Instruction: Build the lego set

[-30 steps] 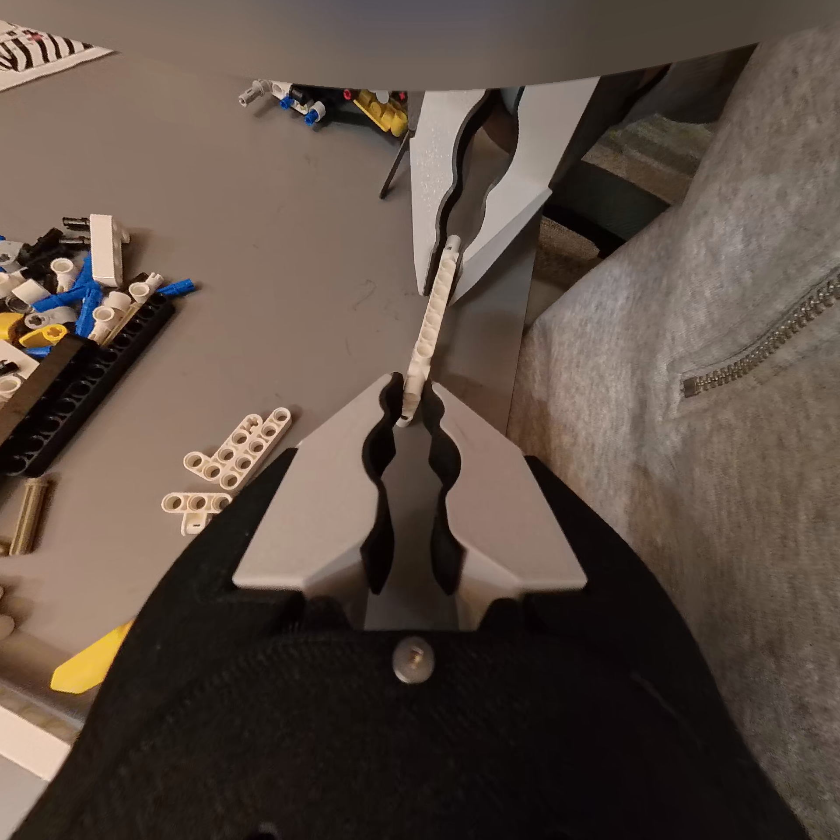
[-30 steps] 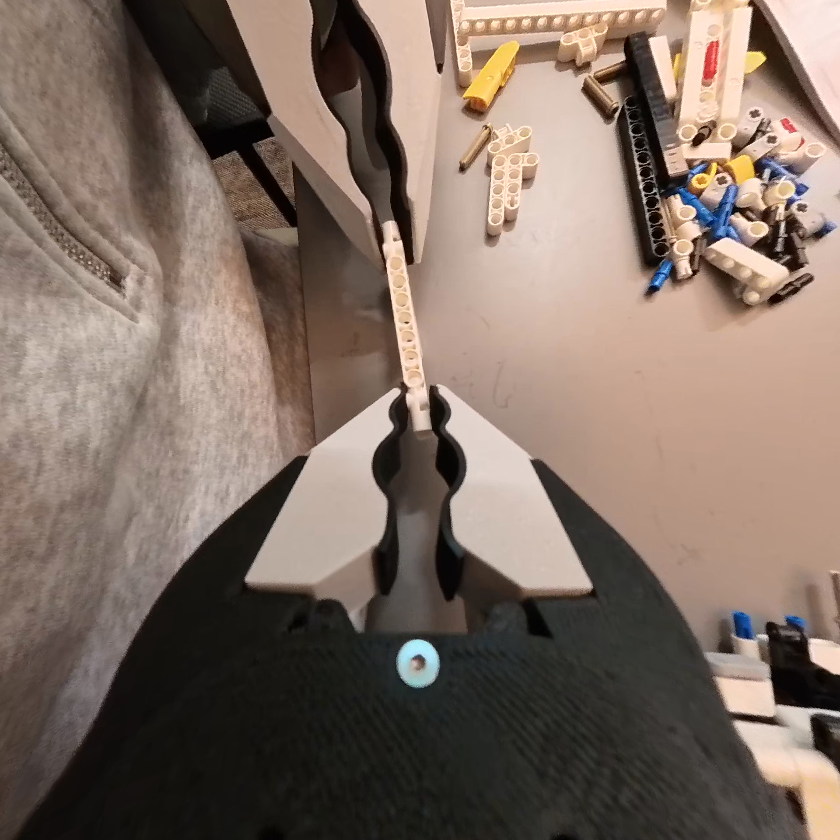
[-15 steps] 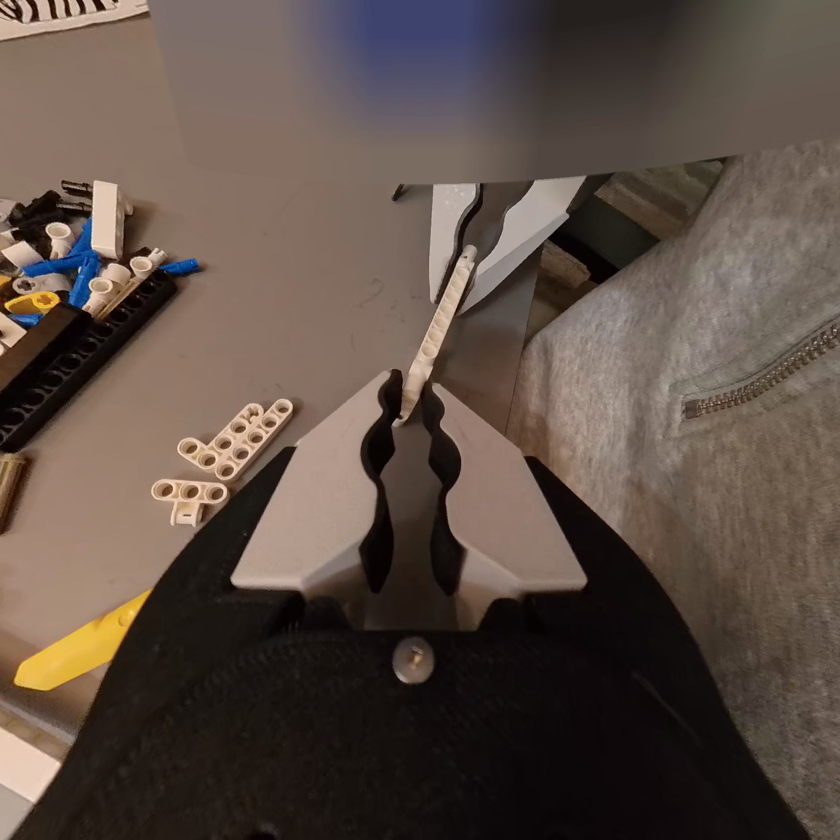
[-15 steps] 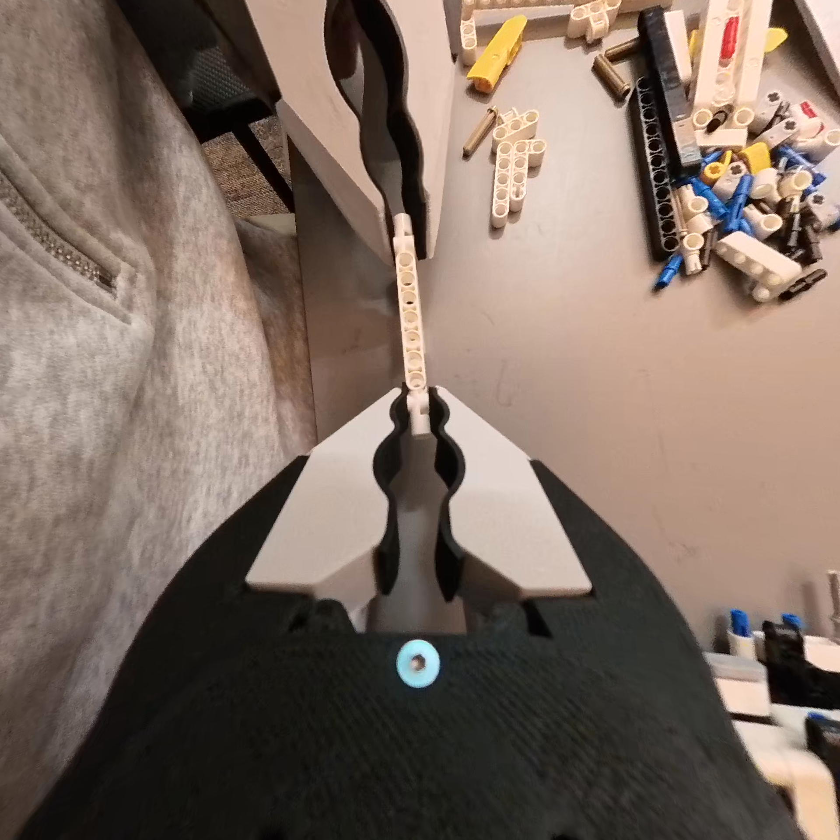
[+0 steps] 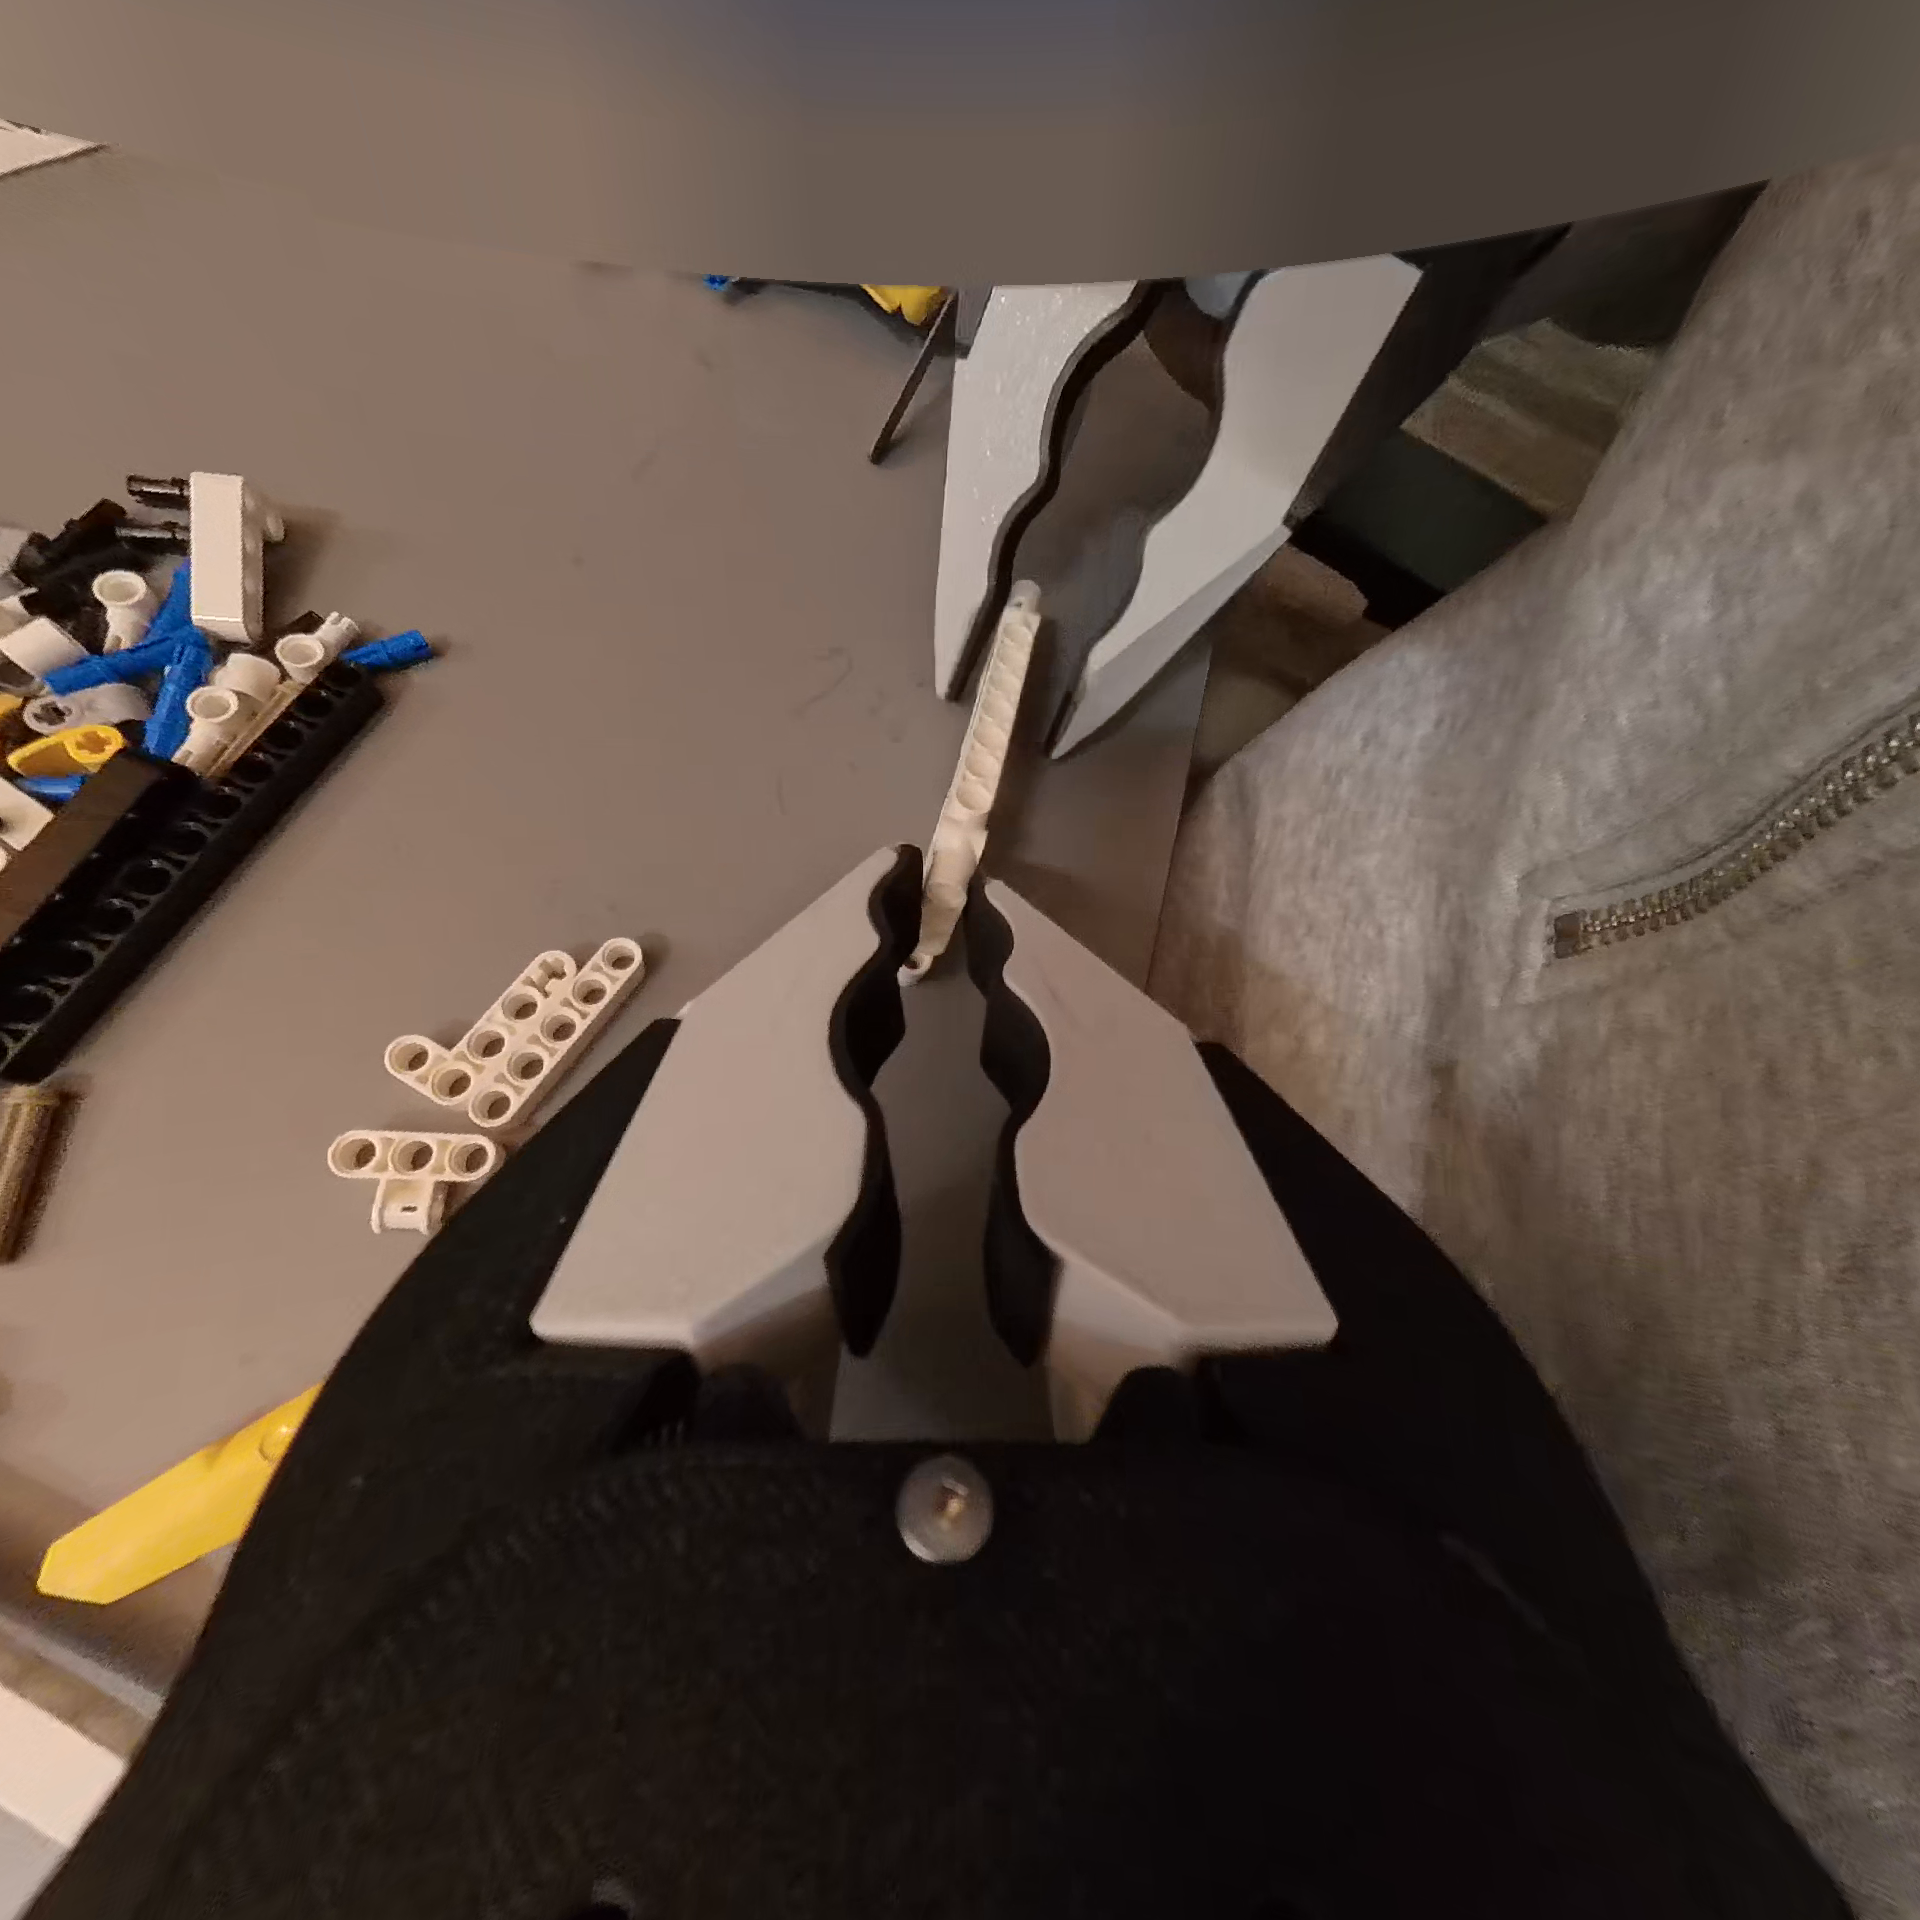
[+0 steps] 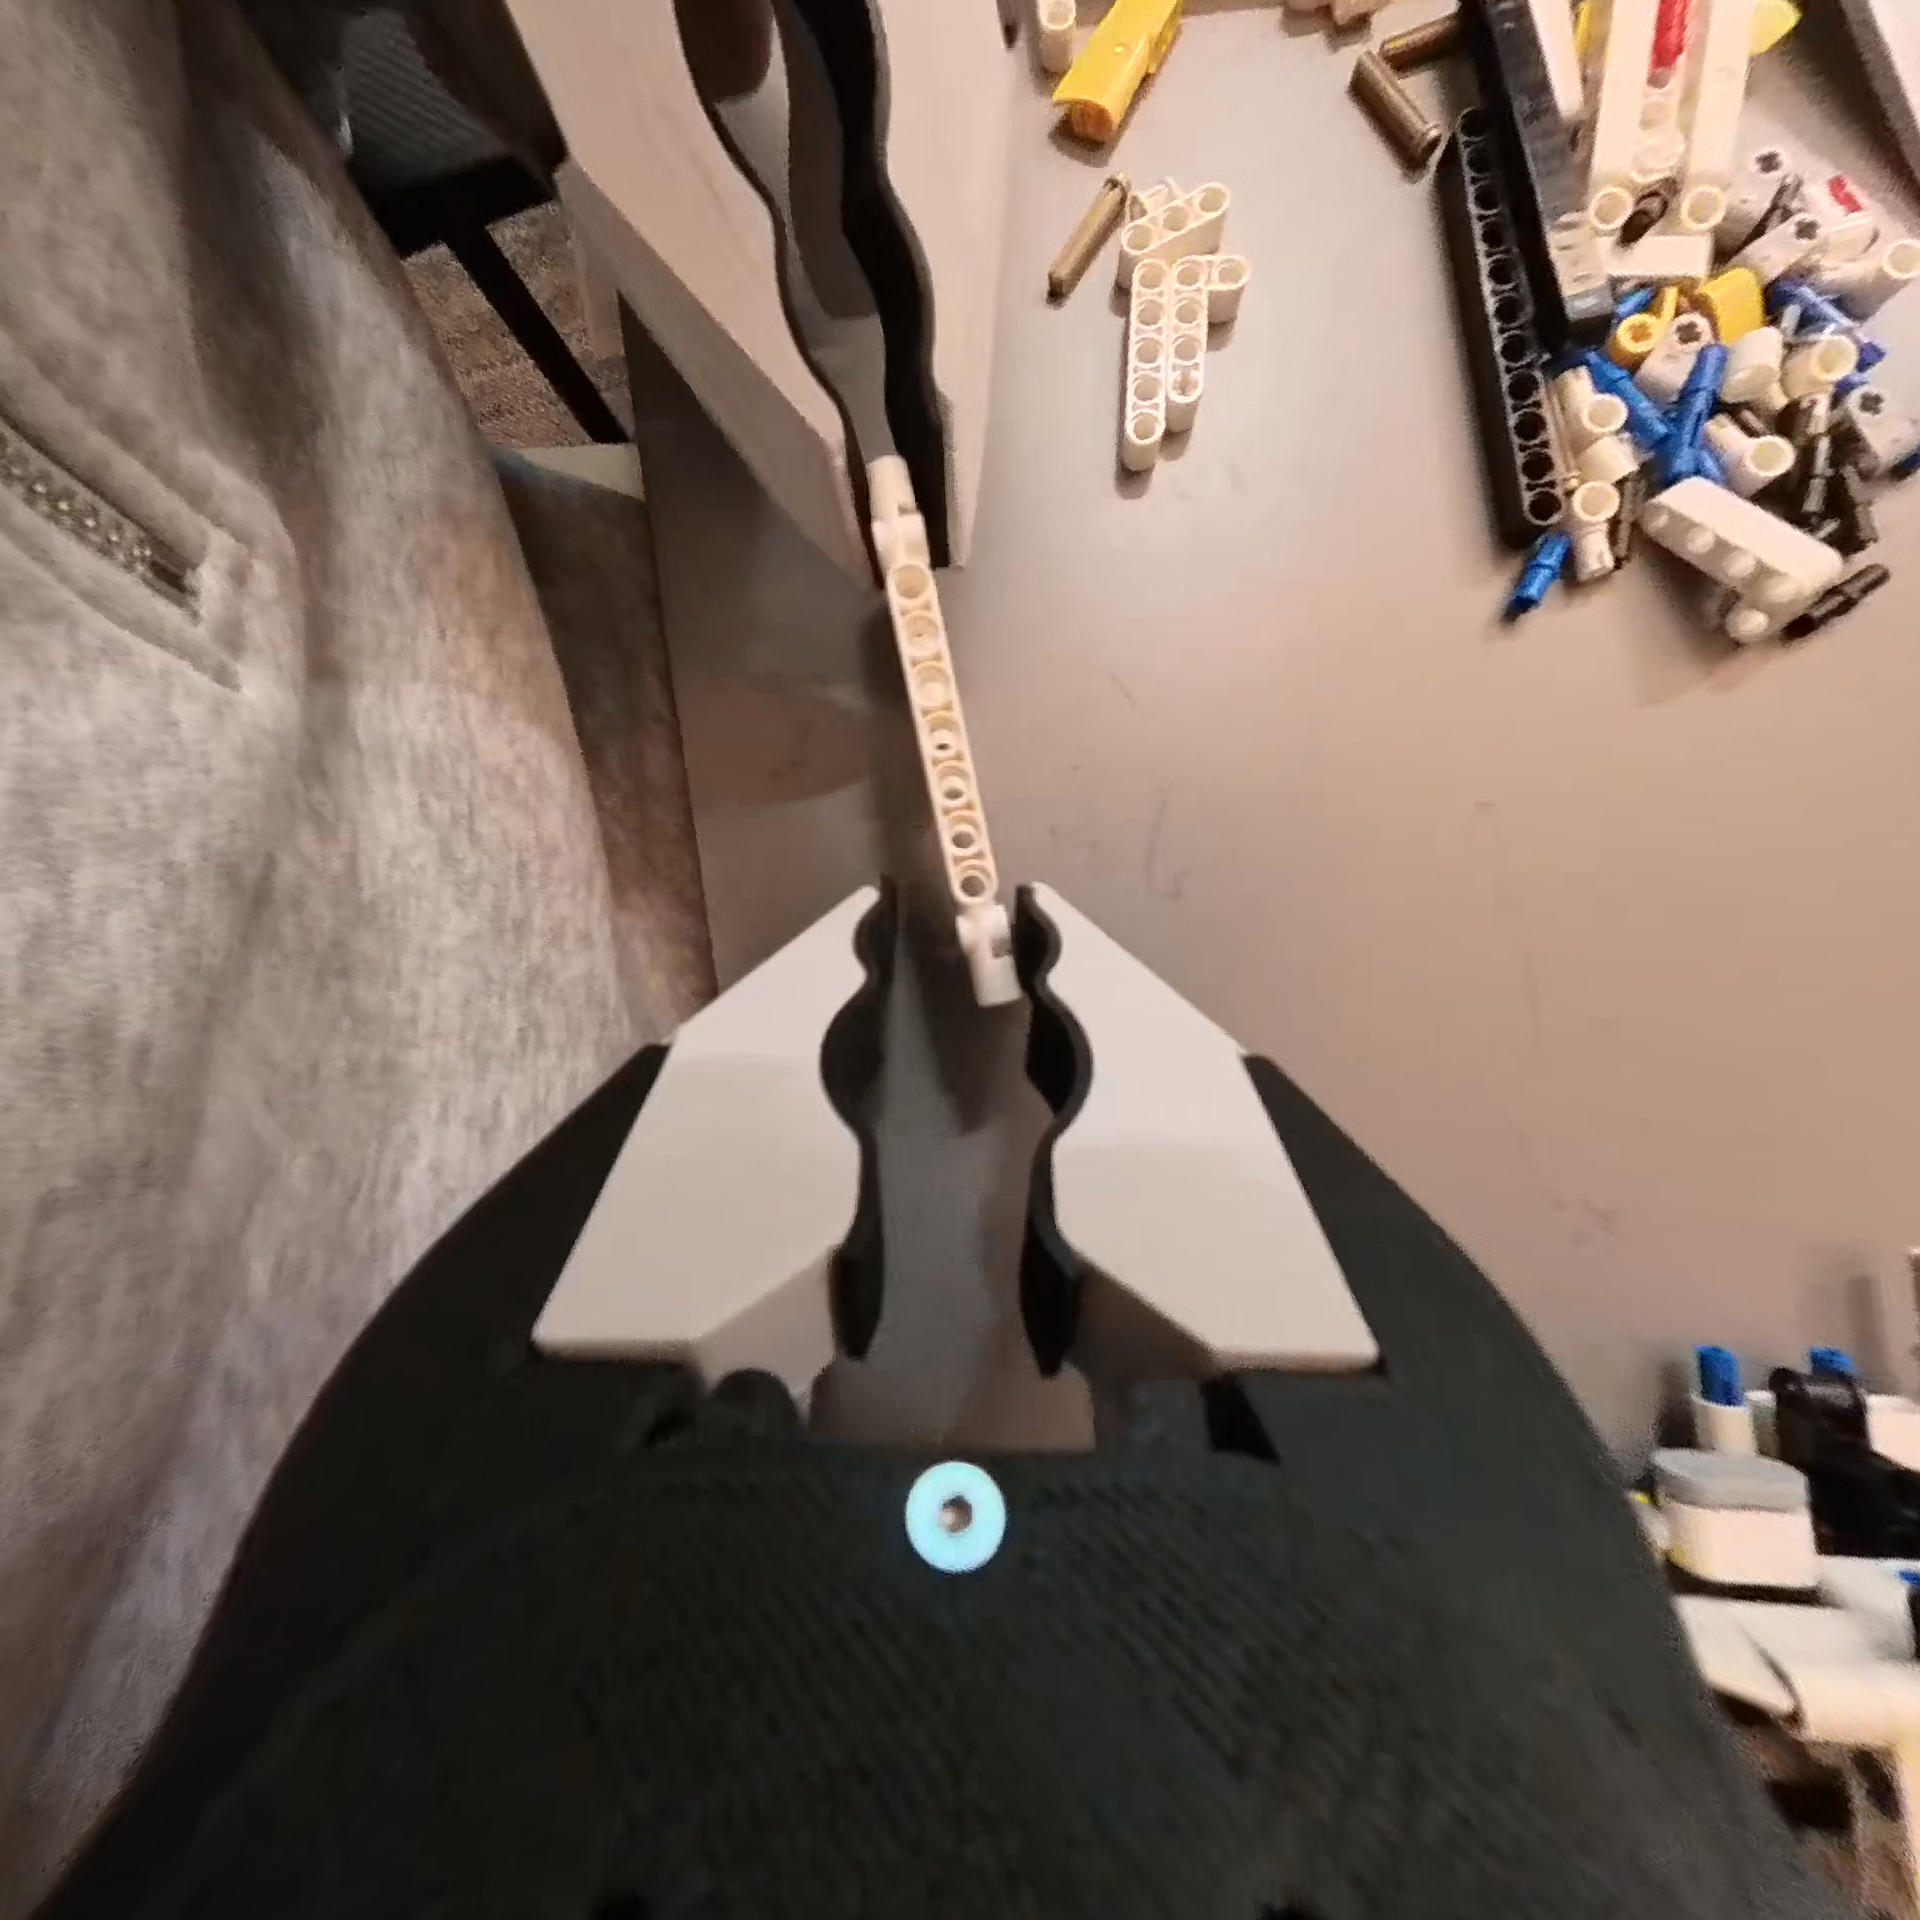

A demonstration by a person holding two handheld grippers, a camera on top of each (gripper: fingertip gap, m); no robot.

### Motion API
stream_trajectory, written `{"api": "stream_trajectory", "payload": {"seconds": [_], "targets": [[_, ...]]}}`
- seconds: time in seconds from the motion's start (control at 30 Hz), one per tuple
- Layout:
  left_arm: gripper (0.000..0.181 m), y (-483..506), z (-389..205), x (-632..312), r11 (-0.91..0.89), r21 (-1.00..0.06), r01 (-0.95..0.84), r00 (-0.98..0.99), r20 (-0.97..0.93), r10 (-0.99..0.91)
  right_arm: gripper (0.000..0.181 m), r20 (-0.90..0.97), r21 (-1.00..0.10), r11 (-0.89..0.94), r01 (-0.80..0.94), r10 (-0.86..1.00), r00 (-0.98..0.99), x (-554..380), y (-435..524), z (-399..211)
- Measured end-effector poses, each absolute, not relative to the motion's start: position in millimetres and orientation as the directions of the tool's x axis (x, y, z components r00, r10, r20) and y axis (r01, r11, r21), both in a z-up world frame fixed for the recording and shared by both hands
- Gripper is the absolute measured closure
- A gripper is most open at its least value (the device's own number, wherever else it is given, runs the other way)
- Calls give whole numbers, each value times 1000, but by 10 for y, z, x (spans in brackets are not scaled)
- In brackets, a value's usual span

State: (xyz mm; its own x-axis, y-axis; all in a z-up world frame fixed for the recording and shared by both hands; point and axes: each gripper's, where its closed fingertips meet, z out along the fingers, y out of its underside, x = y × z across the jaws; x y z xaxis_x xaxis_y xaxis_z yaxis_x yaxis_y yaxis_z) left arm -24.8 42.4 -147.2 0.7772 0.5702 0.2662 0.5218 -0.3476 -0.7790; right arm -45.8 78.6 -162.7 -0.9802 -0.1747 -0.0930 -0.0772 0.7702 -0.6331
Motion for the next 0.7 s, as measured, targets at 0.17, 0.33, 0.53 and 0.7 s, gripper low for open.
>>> {"api": "stream_trajectory", "payload": {"seconds": [0.17,0.33,0.53,0.7], "targets": [[173,427,-1470,-266,-338,-783,523,776,273,569,155,-73,-729,681,-75,-185,-980,-430,613,-1443],[173,440,-1466,-268,-328,-778,535,776,299,556,165,-49,-752,648,-123,-241,-969,-379,467,-1405],[174,469,-1461,-252,-315,-772,552,772,329,544,175,-69,-740,655,-150,-296,-953,-297,376,-1427],[173,459,-1463,-254,-302,-773,558,759,329,562,176,-52,-698,689,-193,-318,-946,-279,373,-1442]]}}
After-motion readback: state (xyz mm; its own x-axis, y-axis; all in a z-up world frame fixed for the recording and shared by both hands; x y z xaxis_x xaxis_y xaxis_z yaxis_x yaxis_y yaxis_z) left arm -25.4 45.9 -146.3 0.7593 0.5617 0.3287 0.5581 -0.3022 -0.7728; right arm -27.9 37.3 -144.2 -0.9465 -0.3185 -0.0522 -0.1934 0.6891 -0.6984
